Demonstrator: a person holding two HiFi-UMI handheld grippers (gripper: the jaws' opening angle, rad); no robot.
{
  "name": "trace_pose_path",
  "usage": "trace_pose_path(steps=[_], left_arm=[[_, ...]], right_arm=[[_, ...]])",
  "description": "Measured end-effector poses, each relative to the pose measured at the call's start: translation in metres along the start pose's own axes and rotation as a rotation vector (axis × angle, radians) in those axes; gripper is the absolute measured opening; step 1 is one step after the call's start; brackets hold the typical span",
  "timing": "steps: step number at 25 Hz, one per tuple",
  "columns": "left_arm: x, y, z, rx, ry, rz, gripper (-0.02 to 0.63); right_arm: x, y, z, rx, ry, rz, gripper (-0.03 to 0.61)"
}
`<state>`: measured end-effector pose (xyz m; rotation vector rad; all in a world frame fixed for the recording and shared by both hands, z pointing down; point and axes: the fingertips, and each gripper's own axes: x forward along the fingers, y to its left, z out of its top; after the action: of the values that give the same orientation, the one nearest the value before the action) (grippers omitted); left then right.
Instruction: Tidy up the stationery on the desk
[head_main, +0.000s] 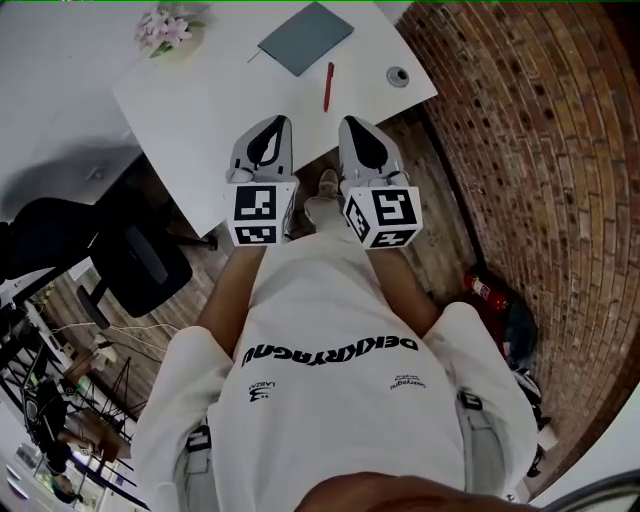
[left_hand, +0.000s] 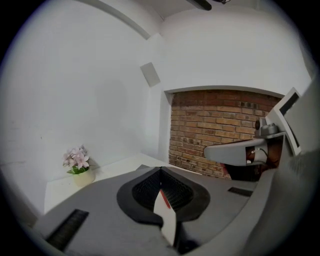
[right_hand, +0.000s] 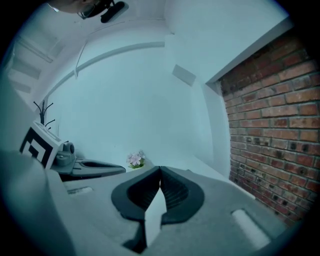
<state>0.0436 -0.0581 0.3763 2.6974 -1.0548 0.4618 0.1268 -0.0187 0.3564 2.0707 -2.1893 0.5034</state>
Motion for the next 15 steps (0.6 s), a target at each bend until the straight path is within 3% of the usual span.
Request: trace_pose_path(steps=[8,15], left_arm=[[0.085,0.019,-0.001,0.025,0.144,0.01,-0.002],[0.139,0.048,-0.002,0.033,0.207,-0.001,-0.002]], right_arm=[[0.071,-0.049,-0.006,0.055,0.096,0.065,-0.001],[0.122,-0.067,-0.02,0.143,0.157,0.073,0.002]])
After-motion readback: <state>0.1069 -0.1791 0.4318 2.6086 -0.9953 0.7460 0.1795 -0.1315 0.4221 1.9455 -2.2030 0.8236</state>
